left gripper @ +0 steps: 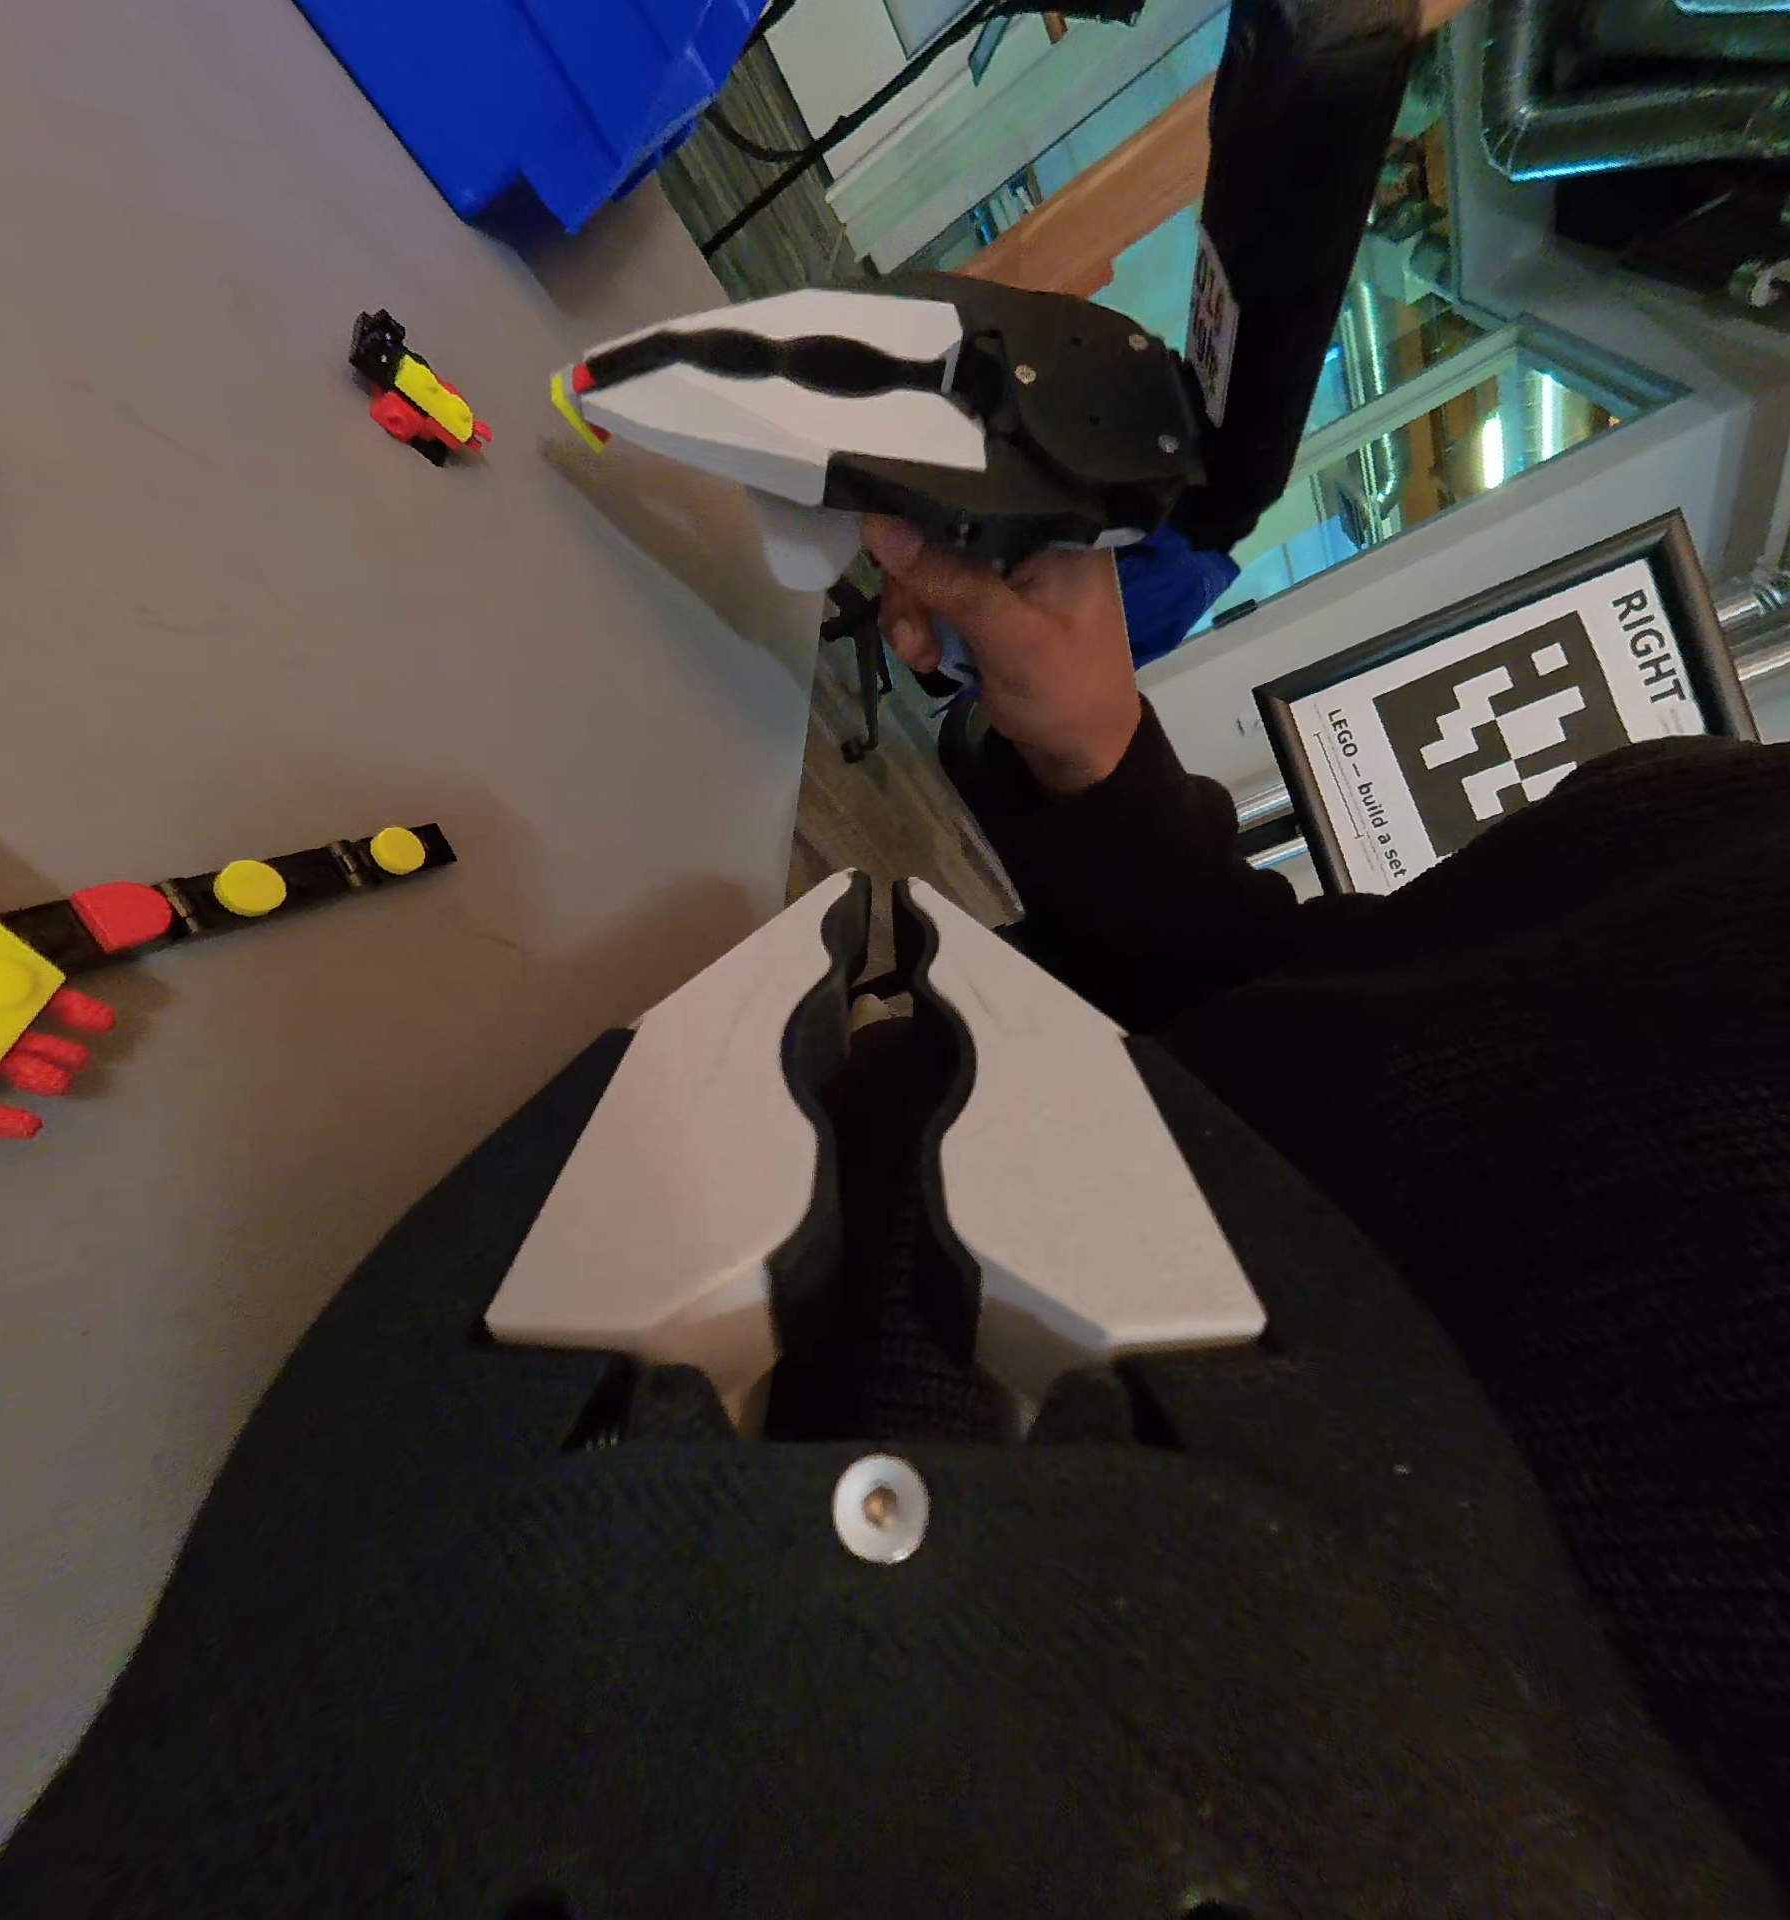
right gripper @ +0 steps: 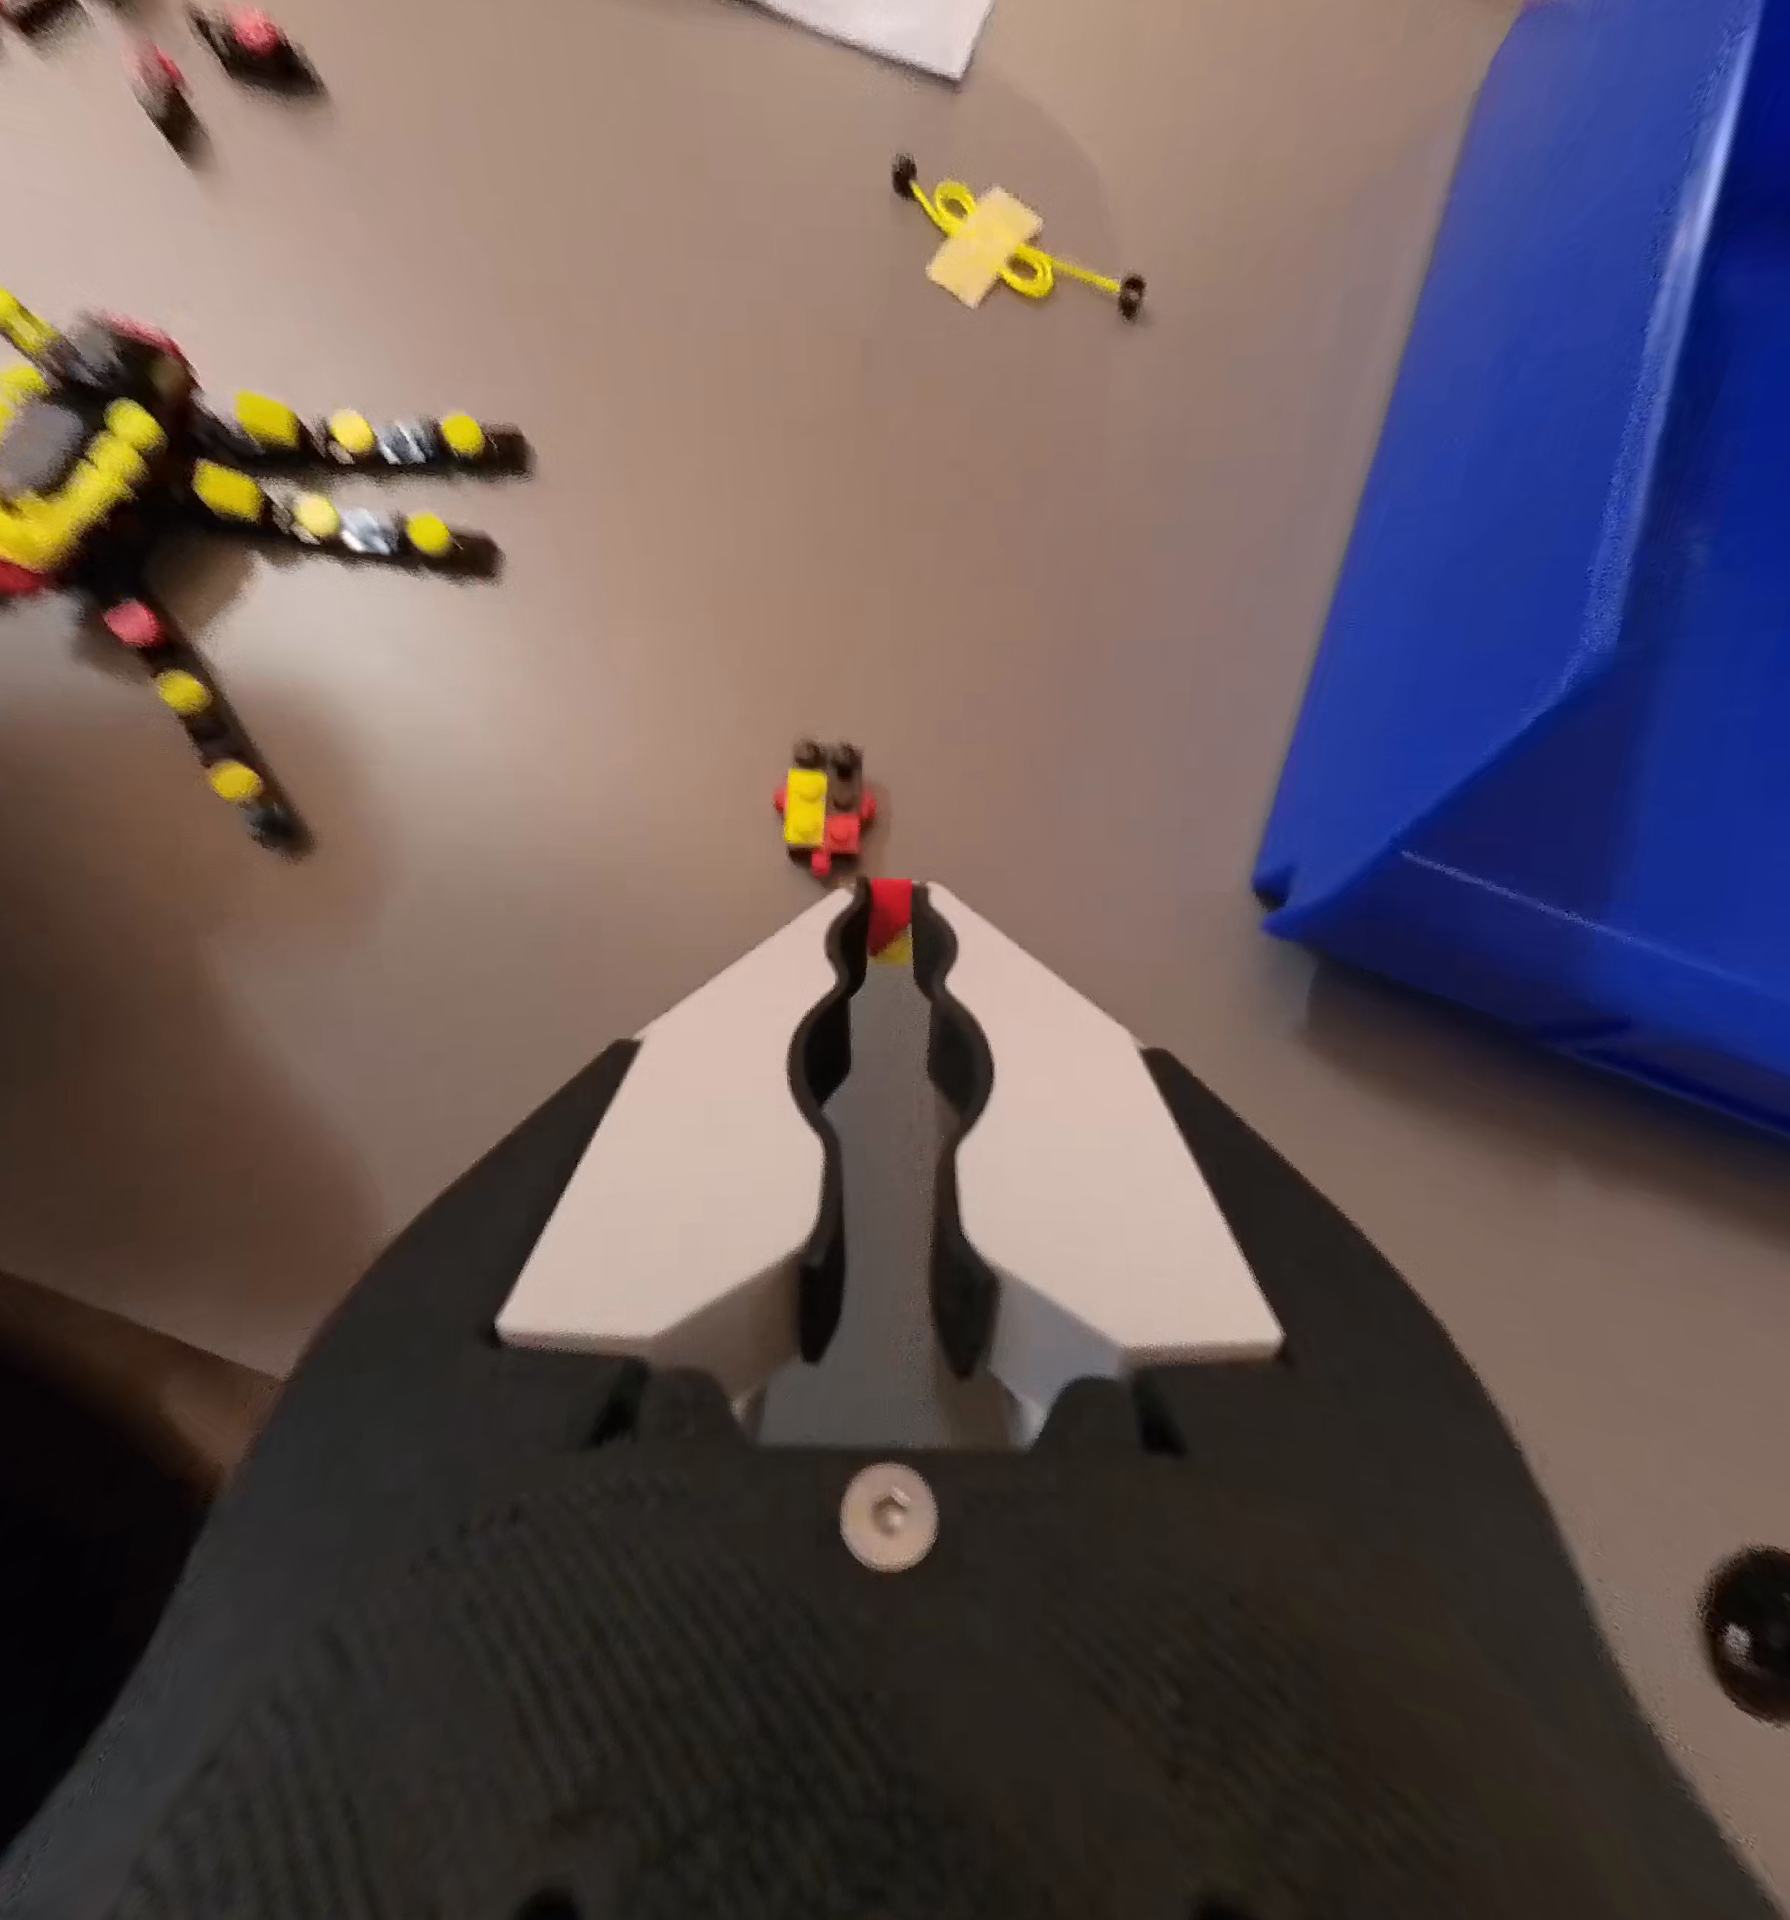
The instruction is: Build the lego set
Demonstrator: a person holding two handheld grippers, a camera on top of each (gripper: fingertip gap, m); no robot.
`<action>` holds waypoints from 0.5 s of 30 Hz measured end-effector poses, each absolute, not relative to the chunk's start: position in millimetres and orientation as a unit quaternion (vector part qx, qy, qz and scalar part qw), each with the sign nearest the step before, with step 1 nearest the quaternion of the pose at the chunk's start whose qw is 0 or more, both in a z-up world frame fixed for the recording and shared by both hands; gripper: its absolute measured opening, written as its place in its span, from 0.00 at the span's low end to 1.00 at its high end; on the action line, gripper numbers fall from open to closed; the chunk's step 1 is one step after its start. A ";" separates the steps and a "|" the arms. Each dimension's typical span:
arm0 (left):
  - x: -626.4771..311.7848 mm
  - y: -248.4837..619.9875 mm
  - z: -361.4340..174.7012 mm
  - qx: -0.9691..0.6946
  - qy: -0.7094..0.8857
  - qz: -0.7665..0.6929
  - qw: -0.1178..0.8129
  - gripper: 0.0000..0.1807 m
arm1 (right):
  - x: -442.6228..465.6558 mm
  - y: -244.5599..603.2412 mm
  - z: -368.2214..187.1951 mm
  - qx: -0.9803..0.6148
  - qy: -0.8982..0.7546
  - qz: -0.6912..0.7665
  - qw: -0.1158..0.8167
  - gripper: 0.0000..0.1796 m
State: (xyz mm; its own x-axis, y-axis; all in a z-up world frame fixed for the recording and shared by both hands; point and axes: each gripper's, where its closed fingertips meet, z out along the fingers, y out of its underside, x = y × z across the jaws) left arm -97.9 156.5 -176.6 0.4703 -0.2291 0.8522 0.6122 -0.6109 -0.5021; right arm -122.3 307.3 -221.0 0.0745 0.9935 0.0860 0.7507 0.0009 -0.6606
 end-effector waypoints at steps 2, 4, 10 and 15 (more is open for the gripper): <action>-97.3 156.2 -176.0 -0.744 -0.128 -0.502 0.421 0.01 | -132.9 301.5 -216.0 -0.683 -0.631 0.248 0.270 0.03; -96.7 155.6 -175.0 -0.742 -0.129 -0.506 0.420 0.01 | -140.4 300.9 -214.6 -0.689 -0.624 0.261 0.261 0.03; -98.9 154.2 -172.8 -0.737 -0.132 -0.513 0.420 0.01 | -149.8 302.4 -225.4 -0.699 -0.627 0.247 0.240 0.03; -101.3 153.7 -172.0 -0.732 -0.136 -0.518 0.420 0.01 | -151.8 303.6 -230.4 -0.710 -0.619 0.239 0.234 0.03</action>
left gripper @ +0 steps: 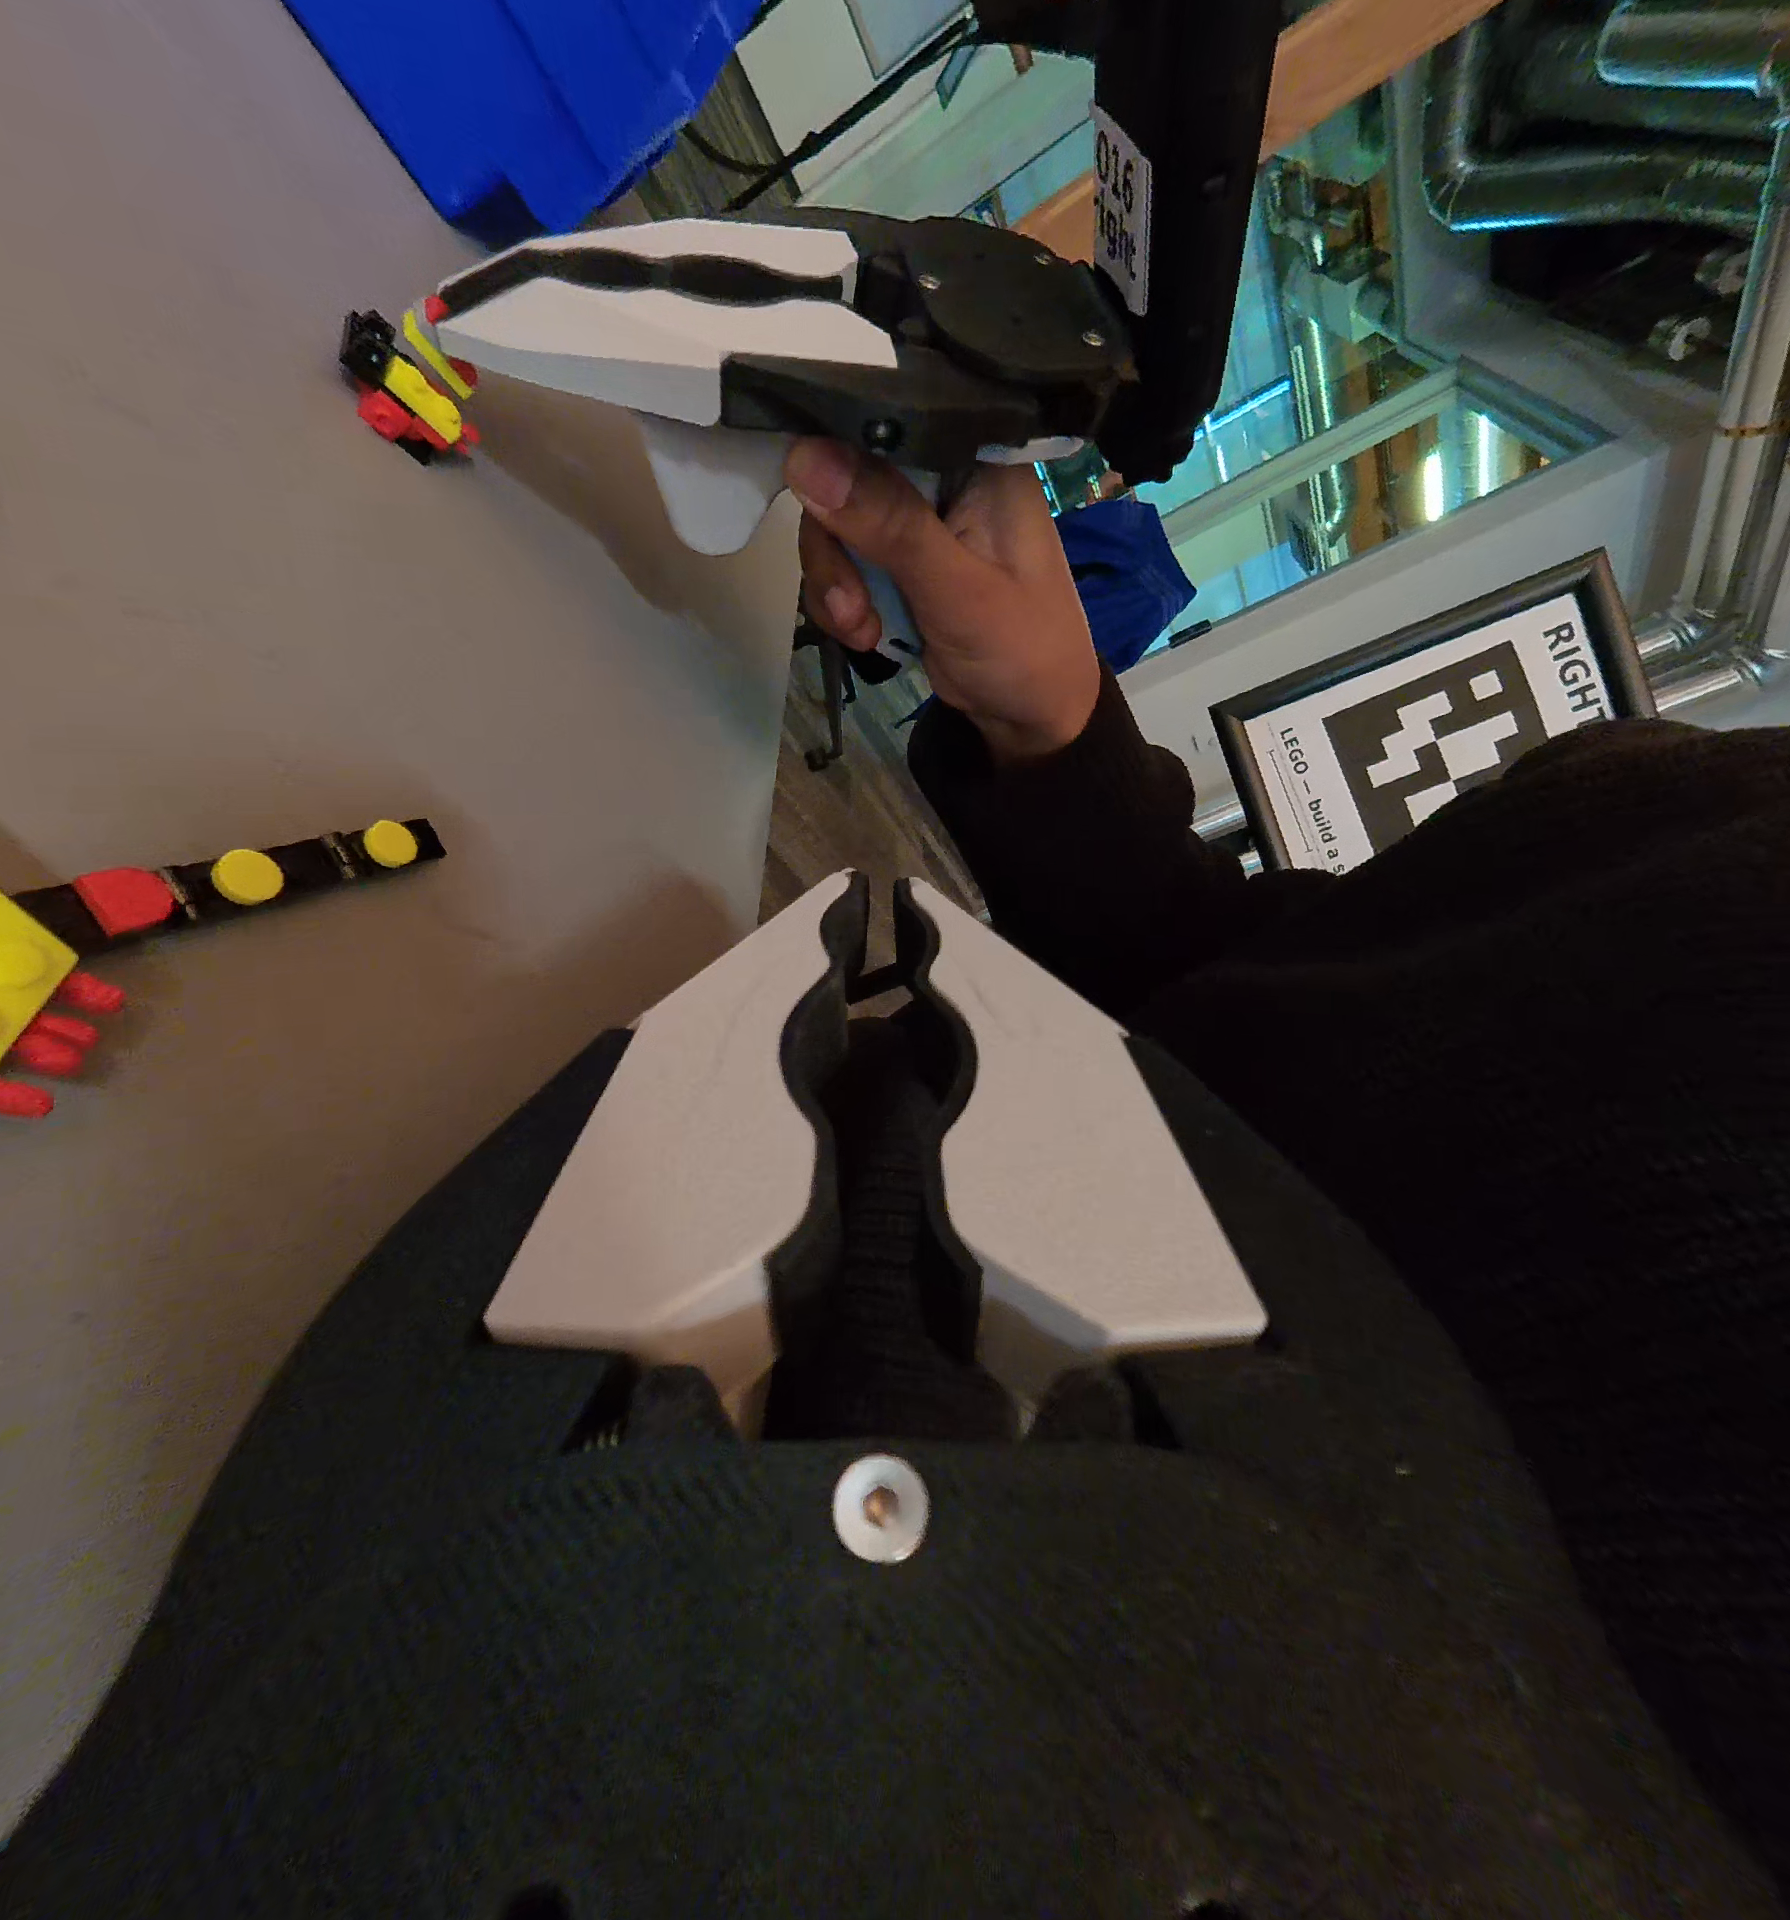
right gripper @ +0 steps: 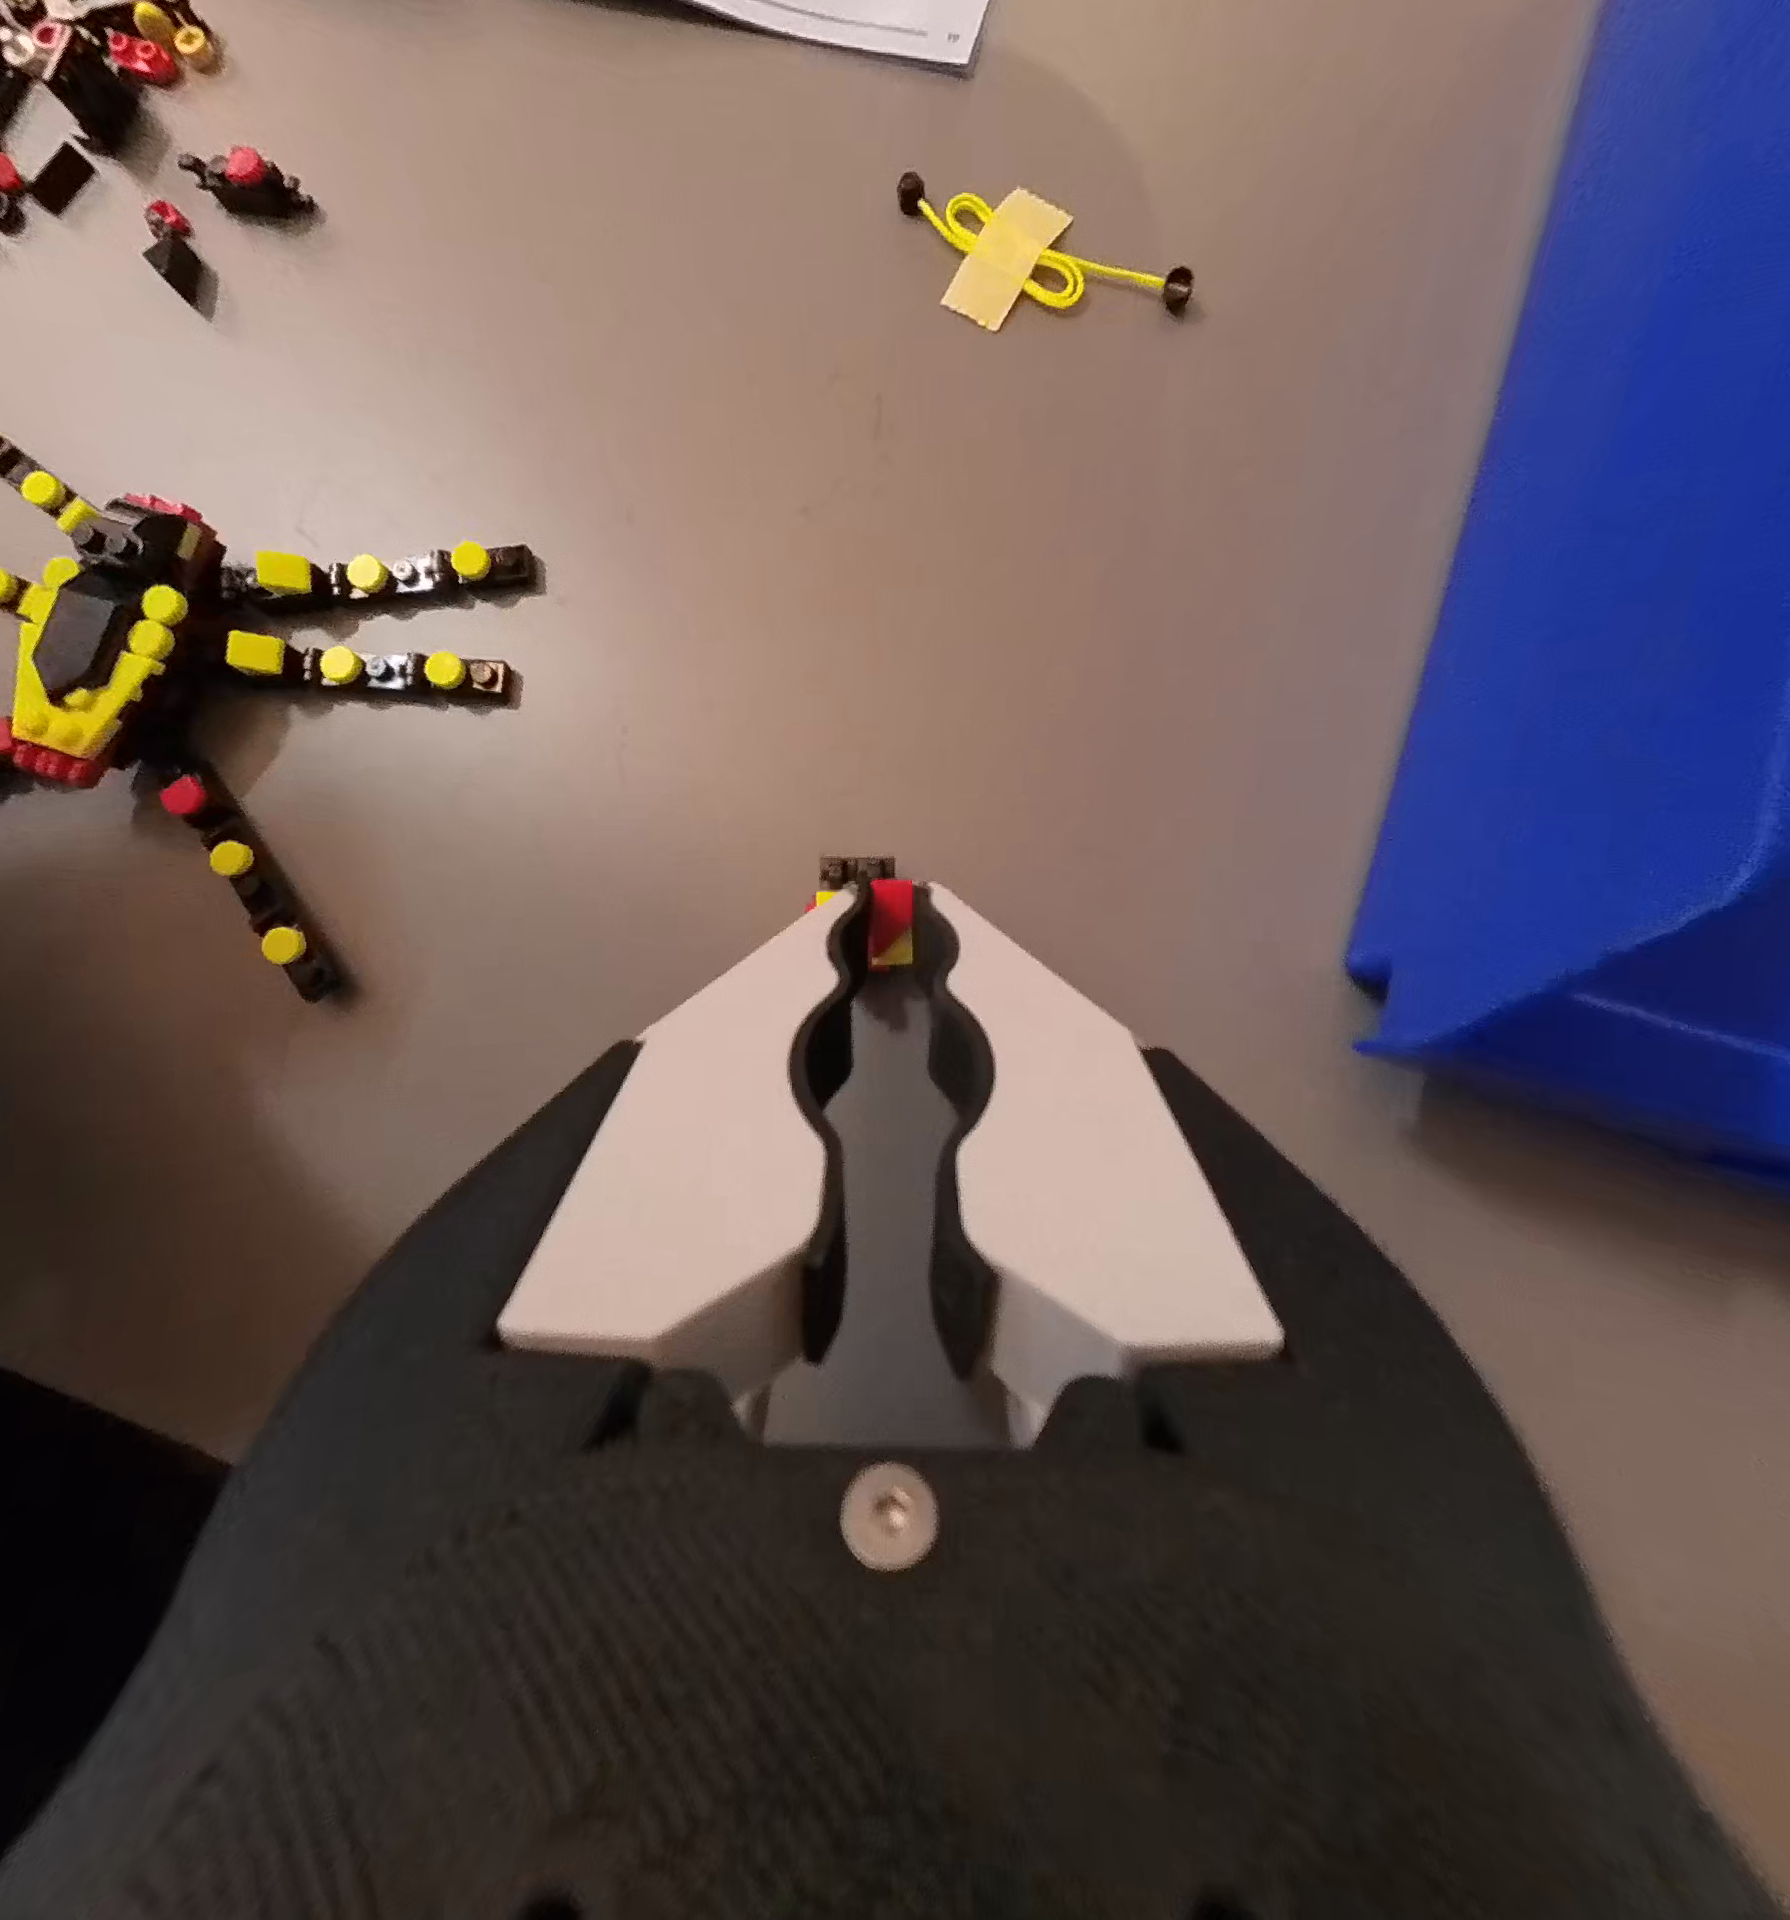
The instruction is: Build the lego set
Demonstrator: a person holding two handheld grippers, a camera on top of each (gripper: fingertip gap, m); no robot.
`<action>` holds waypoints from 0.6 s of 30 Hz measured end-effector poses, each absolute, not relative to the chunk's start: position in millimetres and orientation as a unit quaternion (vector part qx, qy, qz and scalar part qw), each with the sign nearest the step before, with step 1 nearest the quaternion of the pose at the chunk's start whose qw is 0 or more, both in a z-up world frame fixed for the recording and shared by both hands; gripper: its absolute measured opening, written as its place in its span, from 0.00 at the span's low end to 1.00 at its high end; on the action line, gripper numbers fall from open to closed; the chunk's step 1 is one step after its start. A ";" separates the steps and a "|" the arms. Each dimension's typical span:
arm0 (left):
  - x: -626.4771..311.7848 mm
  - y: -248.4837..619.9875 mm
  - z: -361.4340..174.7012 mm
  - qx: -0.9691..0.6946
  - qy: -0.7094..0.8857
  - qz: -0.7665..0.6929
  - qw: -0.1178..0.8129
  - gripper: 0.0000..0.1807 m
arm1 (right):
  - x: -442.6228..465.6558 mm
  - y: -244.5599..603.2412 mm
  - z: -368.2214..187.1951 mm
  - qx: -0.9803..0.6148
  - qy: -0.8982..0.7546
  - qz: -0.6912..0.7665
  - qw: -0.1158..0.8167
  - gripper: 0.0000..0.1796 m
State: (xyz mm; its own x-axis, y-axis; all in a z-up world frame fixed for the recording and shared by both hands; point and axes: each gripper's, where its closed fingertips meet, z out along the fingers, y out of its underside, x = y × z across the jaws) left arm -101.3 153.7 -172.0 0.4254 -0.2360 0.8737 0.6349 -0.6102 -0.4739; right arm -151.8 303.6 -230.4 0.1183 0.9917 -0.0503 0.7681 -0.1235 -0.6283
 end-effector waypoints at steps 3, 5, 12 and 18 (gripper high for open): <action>-101.8 153.4 -171.1 -0.730 -0.137 -0.521 0.420 0.01 | -151.7 303.4 -233.5 -0.715 -0.621 0.227 0.228 0.03; -102.2 153.2 -171.0 -0.729 -0.138 -0.522 0.420 0.01 | -152.3 302.1 -234.2 -0.716 -0.621 0.223 0.226 0.03; -104.5 153.6 -171.0 -0.726 -0.143 -0.527 0.419 0.01 | -152.0 301.2 -234.4 -0.717 -0.625 0.211 0.226 0.03; -105.0 154.2 -171.9 -0.726 -0.144 -0.527 0.417 0.02 | -150.7 298.6 -234.7 -0.712 -0.630 0.213 0.223 0.03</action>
State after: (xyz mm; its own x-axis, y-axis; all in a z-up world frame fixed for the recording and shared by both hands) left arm -105.0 154.2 -171.9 0.4019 -0.2299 0.8864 0.6495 -0.6108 -0.4529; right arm -150.7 298.6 -234.7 0.1143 0.9932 -0.0232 0.8029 -0.1061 -0.5866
